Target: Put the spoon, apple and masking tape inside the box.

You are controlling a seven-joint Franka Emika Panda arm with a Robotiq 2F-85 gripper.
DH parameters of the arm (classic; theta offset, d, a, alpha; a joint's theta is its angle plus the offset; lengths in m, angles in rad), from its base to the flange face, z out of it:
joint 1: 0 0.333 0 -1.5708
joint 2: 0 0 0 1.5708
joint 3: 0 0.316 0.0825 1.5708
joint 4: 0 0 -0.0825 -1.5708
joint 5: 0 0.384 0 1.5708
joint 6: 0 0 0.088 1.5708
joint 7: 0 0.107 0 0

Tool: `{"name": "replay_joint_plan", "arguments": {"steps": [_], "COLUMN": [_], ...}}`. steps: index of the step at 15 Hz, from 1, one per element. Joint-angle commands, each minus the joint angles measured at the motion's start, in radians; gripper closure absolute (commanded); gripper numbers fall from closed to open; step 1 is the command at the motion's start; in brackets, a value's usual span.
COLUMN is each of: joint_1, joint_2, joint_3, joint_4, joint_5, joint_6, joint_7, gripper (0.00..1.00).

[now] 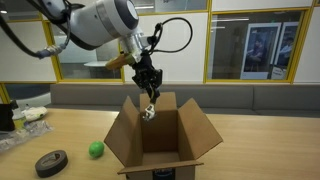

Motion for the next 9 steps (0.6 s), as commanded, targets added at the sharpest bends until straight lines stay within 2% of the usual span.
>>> {"name": "replay_joint_plan", "arguments": {"steps": [1, 5, 9], "joint_1": [-0.019, -0.02, -0.011], "joint_2": [0.043, 0.141, 0.204], "joint_3": [-0.023, -0.041, -0.041], "joint_4": [-0.067, -0.106, -0.106], "joint_5": [0.017, 0.067, 0.142], "joint_6": [0.105, 0.183, 0.205], "joint_7": [-0.036, -0.069, -0.12], "gripper": [0.85, 0.85, 0.85]}}
